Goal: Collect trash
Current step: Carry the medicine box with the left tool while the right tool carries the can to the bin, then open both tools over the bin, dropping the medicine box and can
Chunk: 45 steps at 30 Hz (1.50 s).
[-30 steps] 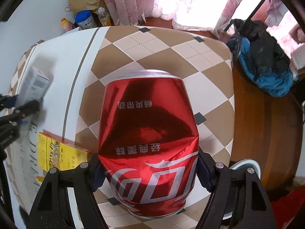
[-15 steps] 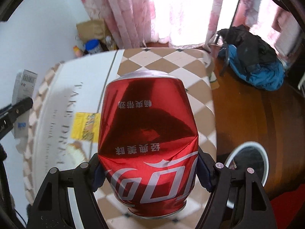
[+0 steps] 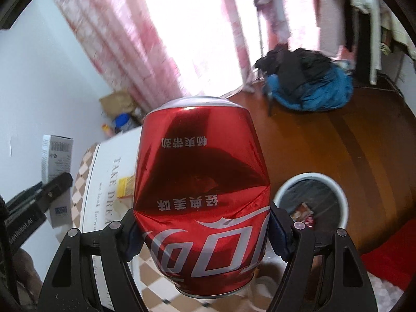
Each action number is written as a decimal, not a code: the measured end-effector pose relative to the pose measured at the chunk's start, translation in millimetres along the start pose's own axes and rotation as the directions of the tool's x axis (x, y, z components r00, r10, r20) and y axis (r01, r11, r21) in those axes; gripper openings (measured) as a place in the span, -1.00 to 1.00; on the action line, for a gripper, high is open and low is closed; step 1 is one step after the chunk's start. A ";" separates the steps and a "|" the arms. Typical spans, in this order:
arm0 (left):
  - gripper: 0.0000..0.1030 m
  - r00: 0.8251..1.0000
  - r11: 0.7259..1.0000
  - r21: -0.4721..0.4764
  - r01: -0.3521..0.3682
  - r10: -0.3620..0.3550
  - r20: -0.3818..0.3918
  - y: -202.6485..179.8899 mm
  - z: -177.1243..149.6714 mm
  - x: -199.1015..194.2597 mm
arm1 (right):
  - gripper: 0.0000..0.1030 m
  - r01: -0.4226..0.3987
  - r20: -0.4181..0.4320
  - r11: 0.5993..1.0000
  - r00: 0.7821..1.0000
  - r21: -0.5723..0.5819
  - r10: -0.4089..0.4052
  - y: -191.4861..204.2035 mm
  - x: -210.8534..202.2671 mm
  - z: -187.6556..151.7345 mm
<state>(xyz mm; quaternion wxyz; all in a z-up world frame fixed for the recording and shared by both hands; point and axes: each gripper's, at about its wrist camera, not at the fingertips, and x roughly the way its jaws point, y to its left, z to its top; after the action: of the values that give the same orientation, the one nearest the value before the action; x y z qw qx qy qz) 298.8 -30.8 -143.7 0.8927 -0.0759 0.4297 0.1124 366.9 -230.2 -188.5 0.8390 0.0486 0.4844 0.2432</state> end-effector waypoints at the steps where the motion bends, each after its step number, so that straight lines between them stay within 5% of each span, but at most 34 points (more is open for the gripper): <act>1: -0.32 1.000 1.000 0.011 0.018 -0.018 0.001 -12.1 2.7 2.1 | 0.52 0.007 0.009 1.000 1.000 0.011 -0.007 -13.0 -9.6 1.9; 7: -0.32 0.985 0.986 0.036 0.163 -0.161 -0.062 -95.2 14.2 39.3 | 0.52 0.086 0.027 0.992 0.996 0.089 -0.089 -98.1 -34.9 9.0; 11: -0.32 0.951 0.967 -0.015 0.256 -0.255 -0.173 -141.5 14.4 84.9 | 0.52 0.135 -0.030 0.976 0.991 0.172 -0.132 -168.9 -19.8 4.7; 16: -0.32 0.874 0.938 -0.129 0.321 -0.346 -0.342 -180.6 1.5 165.5 | 0.52 0.173 -0.133 0.951 0.981 0.255 -0.143 -241.6 20.2 -10.4; 21: -0.32 0.781 0.914 -0.260 0.312 -0.402 -0.478 -200.0 -19.8 241.4 | 0.52 0.178 -0.253 0.926 0.963 0.333 -0.094 -293.3 80.9 -34.1; 24: -0.32 0.738 0.904 -0.312 0.293 -0.421 -0.527 -207.9 -32.0 274.6 | 0.52 0.181 -0.302 0.918 0.951 0.353 -0.072 -308.3 114.0 -43.4; 27: -0.31 0.716 0.897 -0.354 0.266 -0.430 -0.550 -208.2 -39.4 296.0 | 0.52 0.194 -0.341 0.915 0.938 0.353 -0.067 -323.0 141.1 -56.1; 30: -0.30 0.729 0.914 -0.328 0.239 -0.392 -0.561 -208.0 -40.1 303.9 | 0.52 0.200 -0.376 0.914 0.925 0.354 -0.057 -332.2 165.8 -62.1; 32: 0.01 0.733 0.918 -0.320 0.234 -0.383 -0.562 -206.9 -42.2 305.0 | 0.53 0.196 -0.402 0.914 0.915 0.356 -0.040 -334.0 183.4 -65.9; 34: 0.61 0.742 0.919 -0.321 0.230 -0.379 -0.553 -203.8 -43.7 303.4 | 0.54 0.194 -0.424 0.913 0.905 0.359 -0.026 -335.2 193.8 -70.3; 36: 0.64 0.756 0.927 -0.300 0.223 -0.359 -0.548 -202.7 -43.9 300.5 | 0.58 0.181 -0.437 0.910 0.899 0.372 0.000 -339.5 202.5 -71.9; 38: 0.94 0.769 0.942 -0.261 0.212 -0.326 -0.550 -203.5 -41.6 298.3 | 1.00 0.183 -0.434 0.902 0.901 0.392 0.006 -340.8 202.7 -72.6; 42: 1.00 0.822 0.974 -0.151 0.169 -0.224 -0.524 -202.3 -40.7 283.5 | 1.00 0.258 -0.457 0.900 0.886 0.351 -0.076 -337.5 194.0 -68.5; 45: 1.00 0.845 0.987 -0.089 0.136 -0.162 -0.509 -202.1 -43.8 272.5 | 1.00 0.316 -0.466 0.896 0.873 0.311 -0.146 -335.4 182.5 -66.8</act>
<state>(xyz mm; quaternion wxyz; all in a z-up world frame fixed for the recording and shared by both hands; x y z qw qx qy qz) 484.6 -198.7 -376.7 0.7493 -0.1583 0.6424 0.0291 507.4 -451.6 -474.1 0.7089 0.0948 0.6974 0.0461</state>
